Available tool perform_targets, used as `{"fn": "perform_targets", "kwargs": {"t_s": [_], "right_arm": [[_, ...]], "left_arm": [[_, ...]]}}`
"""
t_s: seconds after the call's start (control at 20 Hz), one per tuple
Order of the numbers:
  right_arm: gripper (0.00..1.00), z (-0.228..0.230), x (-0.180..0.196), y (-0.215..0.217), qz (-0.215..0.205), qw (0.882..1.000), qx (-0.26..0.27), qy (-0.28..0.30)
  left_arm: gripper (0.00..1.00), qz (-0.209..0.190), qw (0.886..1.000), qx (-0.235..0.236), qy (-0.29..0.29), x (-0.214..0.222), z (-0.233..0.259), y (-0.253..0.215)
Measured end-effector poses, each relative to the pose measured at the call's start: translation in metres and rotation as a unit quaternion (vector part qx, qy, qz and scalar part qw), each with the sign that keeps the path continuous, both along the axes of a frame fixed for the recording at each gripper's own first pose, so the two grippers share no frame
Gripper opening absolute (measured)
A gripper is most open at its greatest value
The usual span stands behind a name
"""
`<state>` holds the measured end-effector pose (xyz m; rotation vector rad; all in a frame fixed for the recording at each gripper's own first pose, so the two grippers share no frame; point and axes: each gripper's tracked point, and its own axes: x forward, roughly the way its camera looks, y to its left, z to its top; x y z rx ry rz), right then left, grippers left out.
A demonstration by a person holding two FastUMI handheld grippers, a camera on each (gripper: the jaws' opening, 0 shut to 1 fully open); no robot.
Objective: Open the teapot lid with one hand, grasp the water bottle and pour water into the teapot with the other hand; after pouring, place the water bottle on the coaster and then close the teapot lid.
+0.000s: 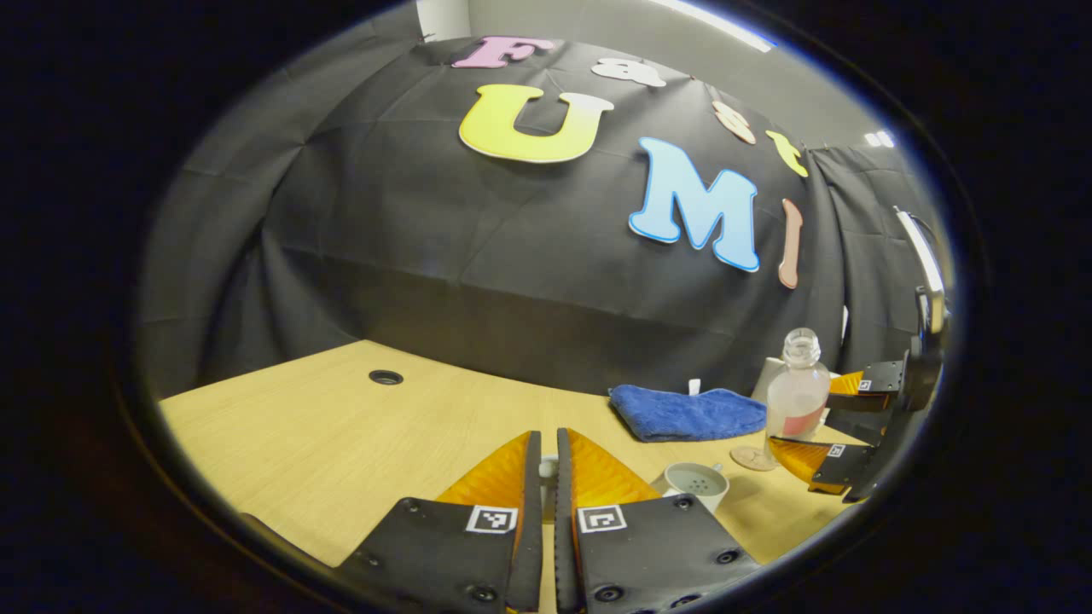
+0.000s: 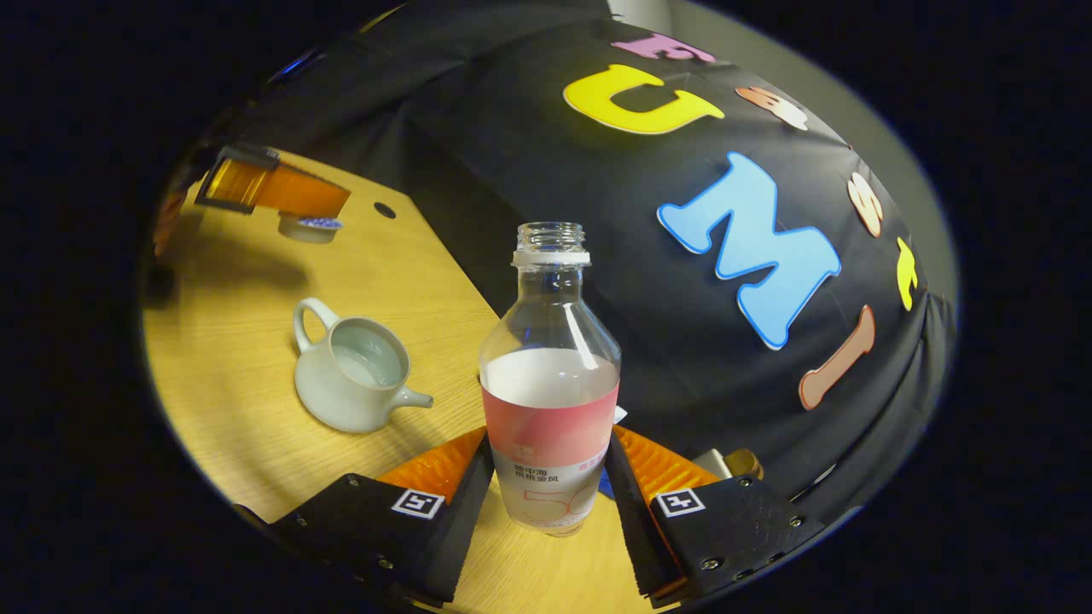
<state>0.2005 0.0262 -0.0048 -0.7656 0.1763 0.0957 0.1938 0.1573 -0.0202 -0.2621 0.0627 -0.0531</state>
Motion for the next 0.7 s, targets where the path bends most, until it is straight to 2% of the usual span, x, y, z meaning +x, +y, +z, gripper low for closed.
{"fn": "perform_targets", "kwargs": {"t_s": [0.1,0.3,0.5,0.7], "right_arm": [[0.75,0.002,0.002,-0.012,-0.012,0.998,0.064,0.013],[0.75,0.005,0.011,-0.053,-0.047,0.988,0.148,0.007],[0.75,0.003,0.026,-0.085,-0.064,0.966,0.251,-0.005],[0.75,0.007,0.046,-0.097,-0.073,0.958,0.277,-0.014]], "left_arm": [[0.12,-0.011,1.000,0.003,-0.008,0.000,0.006,-0.011],[0.12,-0.023,1.000,0.010,-0.012,-0.002,0.007,-0.020],[0.13,-0.035,0.999,0.015,-0.014,-0.004,0.010,-0.032],[0.13,-0.043,0.999,0.027,-0.009,-0.004,0.005,-0.041]]}}
